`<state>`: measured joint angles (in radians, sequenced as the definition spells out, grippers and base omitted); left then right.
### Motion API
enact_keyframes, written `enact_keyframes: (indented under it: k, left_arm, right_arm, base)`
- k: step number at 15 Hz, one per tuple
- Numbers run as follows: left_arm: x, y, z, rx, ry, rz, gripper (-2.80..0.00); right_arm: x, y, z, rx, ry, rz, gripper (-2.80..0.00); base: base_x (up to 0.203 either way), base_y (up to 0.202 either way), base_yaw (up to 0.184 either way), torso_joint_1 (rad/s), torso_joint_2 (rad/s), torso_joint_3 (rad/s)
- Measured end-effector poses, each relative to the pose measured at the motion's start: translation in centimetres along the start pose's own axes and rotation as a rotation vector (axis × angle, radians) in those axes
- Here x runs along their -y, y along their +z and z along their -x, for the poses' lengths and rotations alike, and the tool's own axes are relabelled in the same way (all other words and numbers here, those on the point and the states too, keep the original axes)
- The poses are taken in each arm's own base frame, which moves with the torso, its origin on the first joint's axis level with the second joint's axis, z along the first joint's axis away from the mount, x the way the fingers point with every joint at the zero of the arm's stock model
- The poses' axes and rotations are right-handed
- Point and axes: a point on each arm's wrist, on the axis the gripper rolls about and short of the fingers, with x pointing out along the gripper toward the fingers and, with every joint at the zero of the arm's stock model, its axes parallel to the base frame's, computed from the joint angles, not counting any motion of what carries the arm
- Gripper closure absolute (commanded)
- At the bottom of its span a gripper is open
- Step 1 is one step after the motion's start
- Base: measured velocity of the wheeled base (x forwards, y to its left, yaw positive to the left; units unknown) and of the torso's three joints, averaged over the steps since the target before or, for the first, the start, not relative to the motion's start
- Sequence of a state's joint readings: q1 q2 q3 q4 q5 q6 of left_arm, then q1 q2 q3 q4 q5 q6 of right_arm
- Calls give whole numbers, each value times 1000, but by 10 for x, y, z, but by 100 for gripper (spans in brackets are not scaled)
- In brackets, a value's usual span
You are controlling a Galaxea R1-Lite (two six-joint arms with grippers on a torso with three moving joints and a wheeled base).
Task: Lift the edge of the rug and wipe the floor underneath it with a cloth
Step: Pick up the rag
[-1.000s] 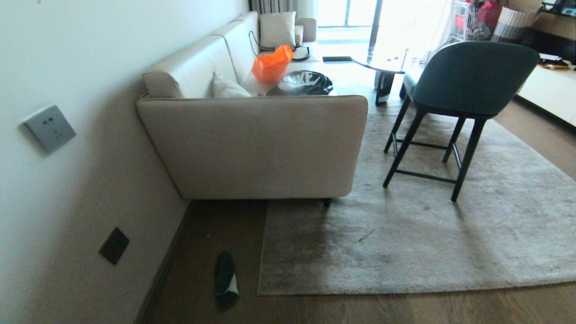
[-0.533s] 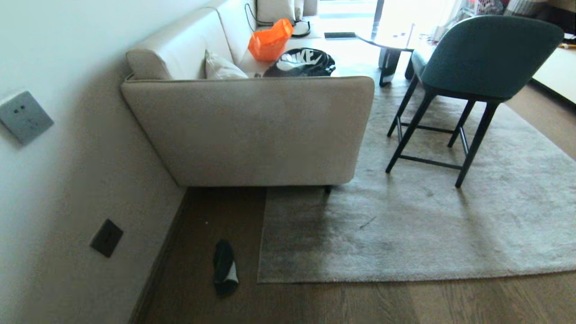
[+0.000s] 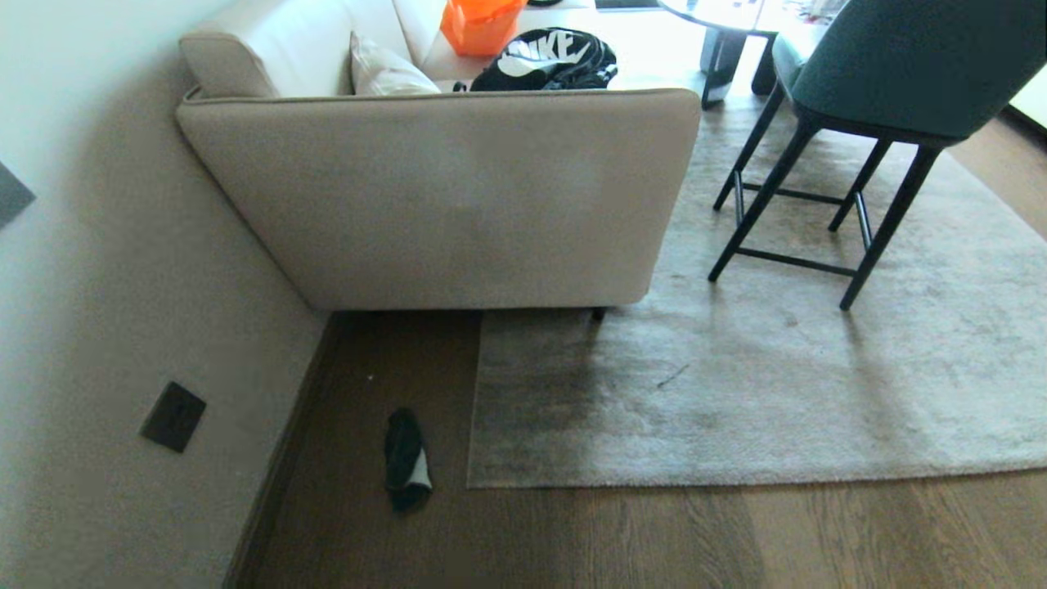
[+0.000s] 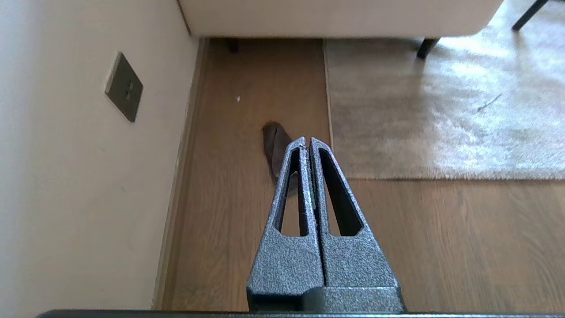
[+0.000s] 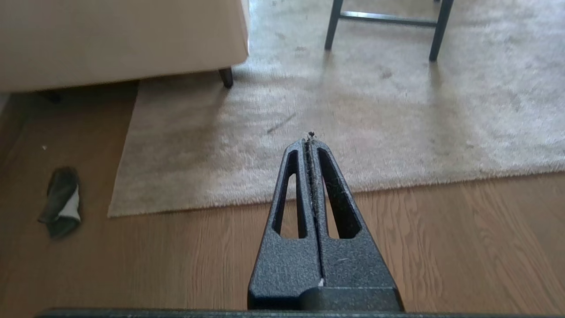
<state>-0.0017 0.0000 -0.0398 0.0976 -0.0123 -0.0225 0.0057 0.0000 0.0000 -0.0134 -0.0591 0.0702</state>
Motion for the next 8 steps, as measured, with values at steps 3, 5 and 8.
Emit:
enact_keyframes:
  k: [3,5,8]
  left_arm:
    - [0,0,0,0,0,0,0]
    - [0,0,0,0,0,0,0]
    - [0,0,0,0,0,0,0]
  right_arm:
    - [0,0,0,0,-1,0,0]
    - [0,0,0,0,-1,0,0]
    - [0,0,0,0,-1,0,0]
  base:
    - [0,0,0,7,1,-203]
    - [0,0,0,9,0,-197]
    - [0,0,0,2,2,-198]
